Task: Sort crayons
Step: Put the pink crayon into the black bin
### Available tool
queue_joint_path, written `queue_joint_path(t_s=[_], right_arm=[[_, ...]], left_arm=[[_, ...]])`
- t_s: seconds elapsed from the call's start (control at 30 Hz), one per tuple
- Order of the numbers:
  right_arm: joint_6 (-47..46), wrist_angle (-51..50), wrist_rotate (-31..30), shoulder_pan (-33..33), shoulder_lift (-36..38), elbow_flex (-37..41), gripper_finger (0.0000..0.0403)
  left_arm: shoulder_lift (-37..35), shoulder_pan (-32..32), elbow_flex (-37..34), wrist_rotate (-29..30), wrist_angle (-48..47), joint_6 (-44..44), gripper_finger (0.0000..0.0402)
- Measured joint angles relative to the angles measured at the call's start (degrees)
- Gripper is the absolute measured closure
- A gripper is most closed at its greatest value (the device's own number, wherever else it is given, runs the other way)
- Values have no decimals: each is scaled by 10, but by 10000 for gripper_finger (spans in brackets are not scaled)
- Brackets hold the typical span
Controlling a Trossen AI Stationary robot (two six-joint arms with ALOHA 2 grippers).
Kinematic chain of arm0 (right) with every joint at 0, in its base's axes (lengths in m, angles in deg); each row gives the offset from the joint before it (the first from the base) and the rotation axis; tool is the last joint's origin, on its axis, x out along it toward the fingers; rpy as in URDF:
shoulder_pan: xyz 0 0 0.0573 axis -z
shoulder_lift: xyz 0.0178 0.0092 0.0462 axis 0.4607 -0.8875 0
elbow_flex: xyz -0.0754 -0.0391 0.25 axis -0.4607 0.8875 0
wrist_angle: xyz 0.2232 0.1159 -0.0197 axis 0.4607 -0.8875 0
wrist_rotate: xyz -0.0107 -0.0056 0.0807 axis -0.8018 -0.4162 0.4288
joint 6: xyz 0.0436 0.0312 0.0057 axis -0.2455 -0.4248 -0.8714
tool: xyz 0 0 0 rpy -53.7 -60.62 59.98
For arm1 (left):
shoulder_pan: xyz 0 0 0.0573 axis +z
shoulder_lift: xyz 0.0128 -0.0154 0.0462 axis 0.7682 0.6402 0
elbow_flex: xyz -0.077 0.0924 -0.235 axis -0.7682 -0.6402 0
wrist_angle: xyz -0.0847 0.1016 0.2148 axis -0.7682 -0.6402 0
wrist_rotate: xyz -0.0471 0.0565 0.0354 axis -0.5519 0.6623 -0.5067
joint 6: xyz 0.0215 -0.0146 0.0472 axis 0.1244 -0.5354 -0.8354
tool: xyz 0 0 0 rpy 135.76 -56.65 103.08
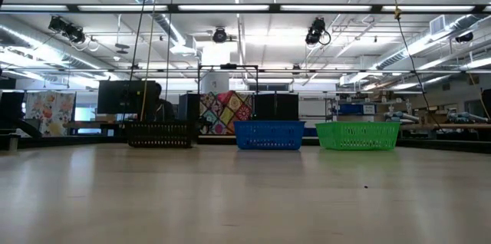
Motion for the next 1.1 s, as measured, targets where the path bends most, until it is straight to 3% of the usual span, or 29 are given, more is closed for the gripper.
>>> queue_joint_path(t_s=[0.2, 0.73, 1.1], right_arm=[[-2, 0, 4, 0, 0, 0, 320], [-68, -42, 60, 4, 0, 0, 318], [-88, -56, 79, 7, 0, 0, 318]], left_arm=[[0, 0, 0, 0, -2, 0, 383], [0, 6, -1, 13, -25, -12, 383], [-22, 11, -1, 71, -138, -13, 383]])
